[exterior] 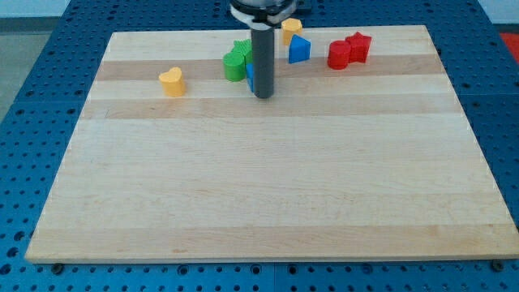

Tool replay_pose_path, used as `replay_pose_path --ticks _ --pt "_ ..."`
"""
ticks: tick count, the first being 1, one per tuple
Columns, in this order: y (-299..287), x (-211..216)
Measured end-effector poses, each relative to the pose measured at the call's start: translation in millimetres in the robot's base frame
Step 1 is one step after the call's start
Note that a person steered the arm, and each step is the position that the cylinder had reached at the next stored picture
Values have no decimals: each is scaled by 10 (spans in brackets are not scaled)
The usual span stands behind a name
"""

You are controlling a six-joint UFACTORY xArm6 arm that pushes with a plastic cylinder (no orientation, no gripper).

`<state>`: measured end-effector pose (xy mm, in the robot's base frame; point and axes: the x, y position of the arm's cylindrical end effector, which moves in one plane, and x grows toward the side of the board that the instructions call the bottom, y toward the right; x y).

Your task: Move the blue cube right to the green star

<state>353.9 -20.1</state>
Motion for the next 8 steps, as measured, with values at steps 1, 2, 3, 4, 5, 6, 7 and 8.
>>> replay_pose_path --ticks 1,2,3,4,5,6,7,8 --pt "-272 -60" --pt "-393 -182" --pt "-187 -227" --pt "107 -227" --pt "182 -308" --pt "181 -486" --pt "181 -540" --pt "183 -463"
